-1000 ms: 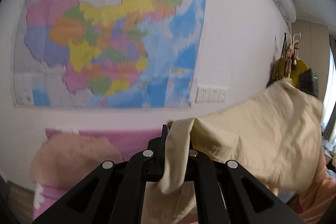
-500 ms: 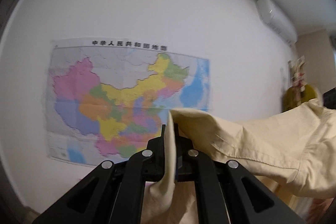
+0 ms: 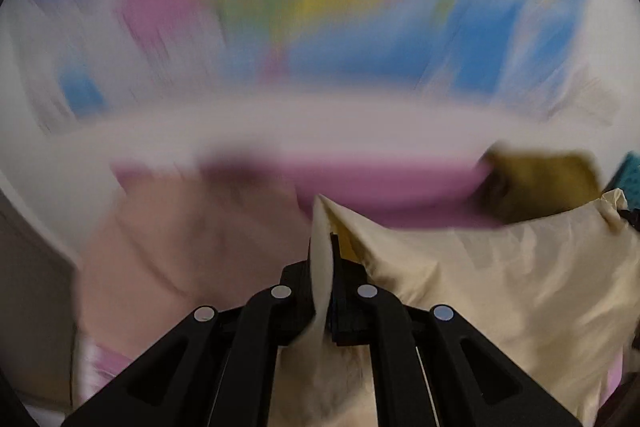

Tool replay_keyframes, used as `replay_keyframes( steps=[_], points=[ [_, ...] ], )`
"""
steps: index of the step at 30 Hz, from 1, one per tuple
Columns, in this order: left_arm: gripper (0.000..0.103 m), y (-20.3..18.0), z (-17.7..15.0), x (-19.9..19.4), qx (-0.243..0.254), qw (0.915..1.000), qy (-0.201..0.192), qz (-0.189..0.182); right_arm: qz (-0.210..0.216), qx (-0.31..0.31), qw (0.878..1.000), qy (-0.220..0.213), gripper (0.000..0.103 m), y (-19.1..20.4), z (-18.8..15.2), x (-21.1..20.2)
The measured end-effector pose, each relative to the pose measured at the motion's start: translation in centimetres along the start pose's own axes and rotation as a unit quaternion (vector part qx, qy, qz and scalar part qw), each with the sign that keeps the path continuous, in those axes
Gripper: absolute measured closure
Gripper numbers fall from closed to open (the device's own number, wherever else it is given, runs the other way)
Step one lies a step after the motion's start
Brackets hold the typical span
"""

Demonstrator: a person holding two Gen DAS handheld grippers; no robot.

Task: Fold large clothes
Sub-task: 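Spread the cream shirt flat over the bed with both grippers, then release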

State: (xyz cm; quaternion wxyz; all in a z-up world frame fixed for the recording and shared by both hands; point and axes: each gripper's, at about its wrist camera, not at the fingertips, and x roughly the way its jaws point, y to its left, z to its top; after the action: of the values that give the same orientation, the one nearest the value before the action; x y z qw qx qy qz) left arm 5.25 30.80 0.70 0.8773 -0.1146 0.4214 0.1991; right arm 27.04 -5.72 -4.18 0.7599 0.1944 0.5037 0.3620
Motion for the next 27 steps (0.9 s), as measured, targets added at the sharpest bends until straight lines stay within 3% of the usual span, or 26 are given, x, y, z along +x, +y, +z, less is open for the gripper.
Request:
replay_keyframes(
  steps=[2,4,7,10,12,15,17,19,22,23,25,26,27],
  points=[
    [0.100,1.1,-0.1,5.1,-0.032,0.9984,0.046,-0.007,-0.023,0.028,0.999,0.012,0.093,-2.7,0.5,3.6],
    [0.098,2.1,0.3,7.5,-0.047,0.9968,0.063,-0.017,-0.073,0.009,0.997,0.030,0.084,-3.6,1.0,5.4],
    [0.085,2.7,0.8,7.4,-0.029,0.9973,0.063,-0.024,-0.124,-0.078,0.989,0.020,0.060,-1.8,1.2,4.0],
    [0.059,3.2,0.4,4.4,0.004,0.9976,0.031,-0.061,-0.166,-0.181,0.969,-0.012,0.046,1.3,0.5,0.1],
    [0.048,3.5,-0.6,1.1,0.027,0.9917,0.000,-0.126,-0.137,-0.216,0.966,-0.023,0.044,2.9,-1.0,-2.8],
    [0.035,2.3,-3.0,-3.2,0.087,0.9788,-0.036,-0.182,-0.034,-0.276,0.961,0.016,0.044,5.9,-5.1,-4.9],
    [0.033,0.3,-4.6,-4.2,0.124,0.9649,-0.022,-0.231,0.010,-0.270,0.961,0.061,0.043,6.6,-6.6,-3.4],
    [0.032,-1.7,-5.5,-3.6,0.145,0.9565,0.008,-0.253,0.020,-0.242,0.965,0.102,0.042,6.3,-7.4,-1.0],
    [0.032,-4.6,-7.2,-0.8,0.168,0.9491,0.078,-0.254,-0.004,-0.203,0.968,0.148,0.042,4.5,-7.3,4.1],
    [0.032,-5.5,-7.8,1.2,0.170,0.9470,0.120,-0.245,0.000,-0.190,0.969,0.156,0.047,4.1,-7.6,5.0],
    [0.039,-6.1,-8.2,3.2,0.164,0.9439,0.157,-0.240,0.027,-0.168,0.971,0.167,0.086,3.5,-6.9,6.2],
    [0.051,-6.1,-7.7,4.3,0.152,0.9425,0.167,-0.246,0.041,-0.166,0.973,0.153,0.093,3.7,-6.1,6.0],
    [0.055,-6.0,-7.2,4.7,0.138,0.9420,0.171,-0.253,0.055,-0.164,0.976,0.133,0.097,4.1,-5.1,5.6]
  ],
)
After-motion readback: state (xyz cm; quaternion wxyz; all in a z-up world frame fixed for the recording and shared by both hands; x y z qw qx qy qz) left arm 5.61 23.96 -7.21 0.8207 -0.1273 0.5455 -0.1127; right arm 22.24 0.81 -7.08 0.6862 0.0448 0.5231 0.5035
